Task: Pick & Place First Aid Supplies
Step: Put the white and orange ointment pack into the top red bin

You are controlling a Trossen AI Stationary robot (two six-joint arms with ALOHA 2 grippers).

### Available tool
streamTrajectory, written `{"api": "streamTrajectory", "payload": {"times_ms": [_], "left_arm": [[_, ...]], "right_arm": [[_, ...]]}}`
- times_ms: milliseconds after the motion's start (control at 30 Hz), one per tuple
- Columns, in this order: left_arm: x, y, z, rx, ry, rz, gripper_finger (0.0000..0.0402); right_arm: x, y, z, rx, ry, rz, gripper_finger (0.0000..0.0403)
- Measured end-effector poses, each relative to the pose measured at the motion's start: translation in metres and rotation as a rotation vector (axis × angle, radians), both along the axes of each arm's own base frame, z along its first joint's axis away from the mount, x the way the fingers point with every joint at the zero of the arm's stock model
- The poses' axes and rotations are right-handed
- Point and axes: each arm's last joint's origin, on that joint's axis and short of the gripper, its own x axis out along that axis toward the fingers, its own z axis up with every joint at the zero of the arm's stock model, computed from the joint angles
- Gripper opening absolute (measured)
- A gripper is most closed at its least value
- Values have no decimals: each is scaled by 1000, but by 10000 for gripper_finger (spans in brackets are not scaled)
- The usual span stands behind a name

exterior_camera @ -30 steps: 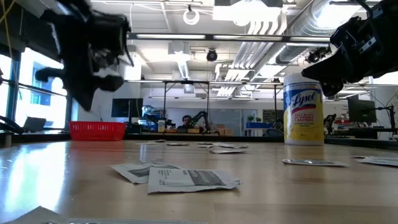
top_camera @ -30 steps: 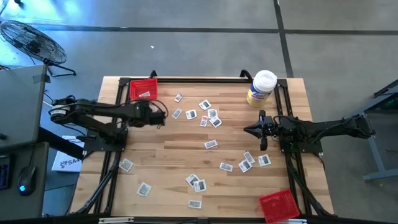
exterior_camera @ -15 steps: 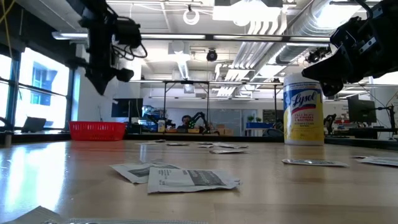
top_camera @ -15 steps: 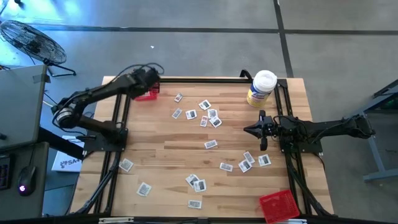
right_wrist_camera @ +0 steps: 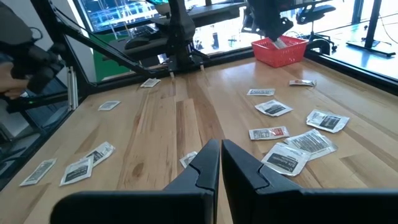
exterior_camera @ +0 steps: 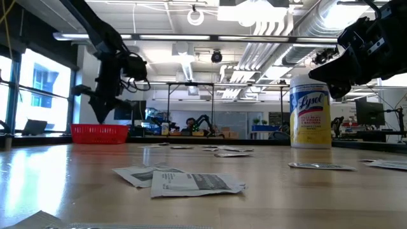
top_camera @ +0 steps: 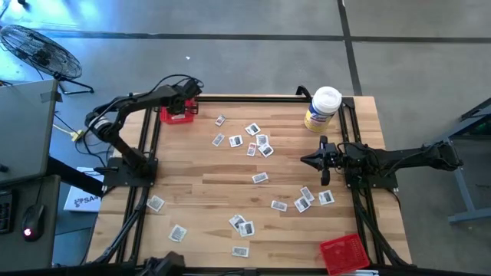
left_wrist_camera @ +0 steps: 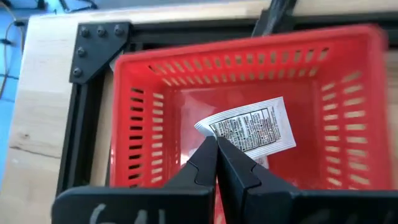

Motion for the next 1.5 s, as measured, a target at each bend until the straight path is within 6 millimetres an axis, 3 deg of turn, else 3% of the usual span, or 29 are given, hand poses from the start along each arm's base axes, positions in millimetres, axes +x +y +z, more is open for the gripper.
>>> {"api": "streamTrajectory", "payload": {"times_ms": [200, 433, 567, 767, 933, 1167, 1367, 1500], "left_arm": [[-1, 2, -2, -28, -46, 5, 10], [-8, 9, 2, -115, -141, 18, 97], [-8, 9, 25, -173, -168, -22, 132], [21, -12, 75, -96, -221, -163, 139], [66, -44, 80, -19, -318, -346, 139], [128, -67, 45, 71, -389, -485, 140], [159, -52, -7, 139, -368, -416, 140], [161, -36, -30, 183, -363, -314, 140]], "right_arm": [[0, 0, 0, 0, 0, 0, 12], [0, 0, 0, 0, 0, 0, 12], [0, 0, 0, 0, 0, 0, 12], [0, 0, 0, 0, 0, 1, 12], [0, 0, 0, 0, 0, 0, 12], [0, 0, 0, 0, 0, 0, 12], [0, 0, 0, 0, 0, 1, 12], [0, 0, 0, 0, 0, 0, 12]]}}
